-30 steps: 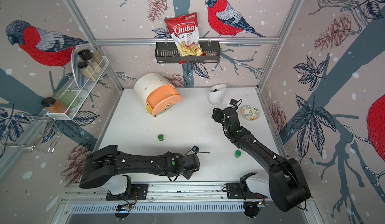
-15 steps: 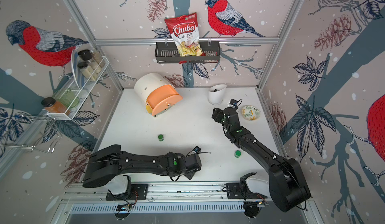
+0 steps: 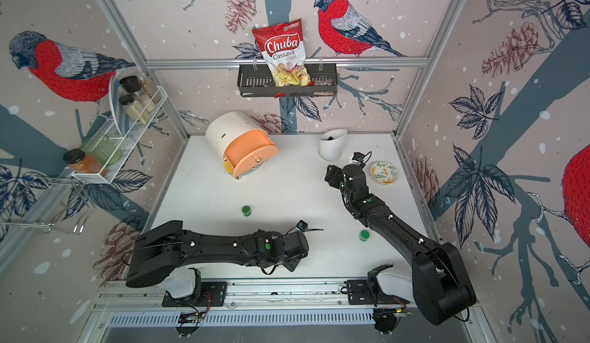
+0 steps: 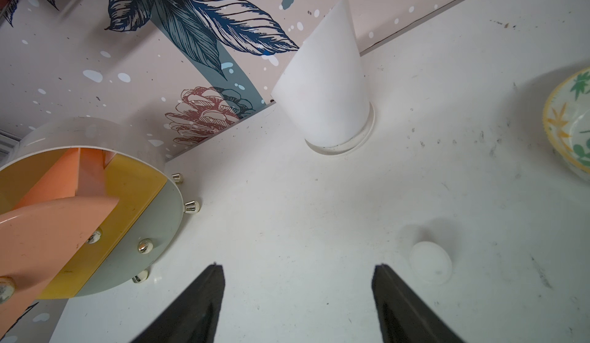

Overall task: Put the paint cans in the drawer according to color
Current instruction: Pick up the paint can at the center of the board, then place the paint can in the drawer.

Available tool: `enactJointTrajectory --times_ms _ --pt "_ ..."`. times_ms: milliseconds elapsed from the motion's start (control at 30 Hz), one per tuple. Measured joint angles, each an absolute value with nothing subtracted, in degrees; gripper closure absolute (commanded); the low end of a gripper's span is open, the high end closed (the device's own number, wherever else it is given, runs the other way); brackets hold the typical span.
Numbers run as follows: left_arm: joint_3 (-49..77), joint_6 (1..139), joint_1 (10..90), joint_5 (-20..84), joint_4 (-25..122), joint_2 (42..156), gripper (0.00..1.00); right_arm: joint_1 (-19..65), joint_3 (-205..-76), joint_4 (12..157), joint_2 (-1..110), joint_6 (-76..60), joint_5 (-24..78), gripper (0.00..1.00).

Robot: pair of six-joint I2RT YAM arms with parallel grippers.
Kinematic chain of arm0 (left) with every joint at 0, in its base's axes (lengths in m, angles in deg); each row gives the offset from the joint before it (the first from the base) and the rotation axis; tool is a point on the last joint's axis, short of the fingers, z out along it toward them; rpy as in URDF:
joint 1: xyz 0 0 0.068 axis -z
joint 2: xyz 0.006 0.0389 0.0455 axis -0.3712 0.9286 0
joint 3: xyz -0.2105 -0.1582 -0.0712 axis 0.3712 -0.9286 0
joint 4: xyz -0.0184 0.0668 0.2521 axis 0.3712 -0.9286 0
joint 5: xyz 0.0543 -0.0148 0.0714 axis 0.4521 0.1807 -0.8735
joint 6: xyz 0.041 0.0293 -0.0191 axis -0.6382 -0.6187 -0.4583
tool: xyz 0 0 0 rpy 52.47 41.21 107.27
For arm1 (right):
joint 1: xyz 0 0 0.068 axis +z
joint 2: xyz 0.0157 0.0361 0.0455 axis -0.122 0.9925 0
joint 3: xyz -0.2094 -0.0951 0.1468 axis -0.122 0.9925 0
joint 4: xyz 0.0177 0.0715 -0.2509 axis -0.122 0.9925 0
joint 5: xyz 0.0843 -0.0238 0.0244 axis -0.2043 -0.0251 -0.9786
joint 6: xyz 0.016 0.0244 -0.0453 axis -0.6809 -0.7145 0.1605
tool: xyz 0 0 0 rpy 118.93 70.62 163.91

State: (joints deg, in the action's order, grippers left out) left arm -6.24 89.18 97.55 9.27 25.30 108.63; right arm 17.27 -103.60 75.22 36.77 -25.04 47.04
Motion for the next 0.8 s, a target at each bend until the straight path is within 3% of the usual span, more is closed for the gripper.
enactJointTrajectory --times_ms 433,800 --pt "9.25 80.99 88.24 7.44 17.4 104.39 0.77 16.94 -103.53 75.22 36.75 -25.2 46.69 0.22" --pt "32.36 71.87 72.33 3.59 9.47 101.92 0.75 16.52 -103.4 75.22 36.64 -25.24 46.43 0.22"
